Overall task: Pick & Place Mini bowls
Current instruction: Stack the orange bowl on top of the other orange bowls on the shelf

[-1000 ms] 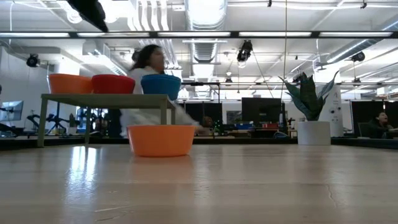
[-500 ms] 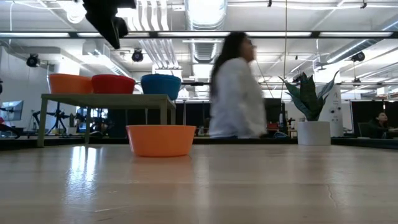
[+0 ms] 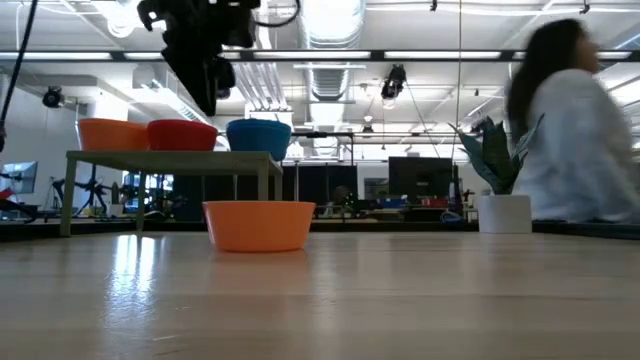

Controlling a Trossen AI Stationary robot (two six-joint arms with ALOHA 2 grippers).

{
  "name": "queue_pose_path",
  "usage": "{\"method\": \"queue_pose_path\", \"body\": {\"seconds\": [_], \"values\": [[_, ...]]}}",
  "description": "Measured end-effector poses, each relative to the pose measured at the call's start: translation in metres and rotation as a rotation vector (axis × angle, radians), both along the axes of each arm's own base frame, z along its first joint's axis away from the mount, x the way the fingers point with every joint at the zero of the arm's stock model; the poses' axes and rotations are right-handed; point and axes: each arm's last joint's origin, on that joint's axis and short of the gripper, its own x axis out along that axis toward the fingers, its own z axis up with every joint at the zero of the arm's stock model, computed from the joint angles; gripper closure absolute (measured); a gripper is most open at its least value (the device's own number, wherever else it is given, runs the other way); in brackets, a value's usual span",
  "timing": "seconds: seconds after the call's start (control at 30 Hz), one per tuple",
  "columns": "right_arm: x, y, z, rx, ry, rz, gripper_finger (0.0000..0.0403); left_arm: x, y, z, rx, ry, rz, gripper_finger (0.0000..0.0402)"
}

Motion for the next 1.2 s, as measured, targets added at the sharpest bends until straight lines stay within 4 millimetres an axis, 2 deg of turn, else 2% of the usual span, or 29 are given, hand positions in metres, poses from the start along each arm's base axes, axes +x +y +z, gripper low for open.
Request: {"method": "queue_pose_path", "body": {"seconds": [0.3, 0.57, 0.73, 0.97, 1.2], "values": [[-0.007, -0.001, 0.003, -0.01, 0.004, 0.009, 0.0339, 0.032, -0.016, -0.029, 0.014, 0.015, -0.116, 0.033], [-0.007, -0.001, 0.003, -0.029, 0.009, 0.025, 0.0339, 0.048, -0.017, -0.061, -0.028, -0.049, 0.01, 0.033], [-0.007, -0.001, 0.003, -0.045, 0.013, 0.04, 0.0339, 0.049, -0.017, -0.078, -0.038, -0.092, 0.072, 0.033], [-0.007, -0.001, 0.003, -0.051, 0.015, 0.046, 0.0339, 0.044, -0.014, -0.101, 0.048, -0.094, 0.174, 0.033], [-0.007, -0.001, 0.002, -0.053, 0.016, 0.047, 0.0339, 0.039, -0.014, -0.121, 0.001, -0.105, 0.284, 0.033]]}}
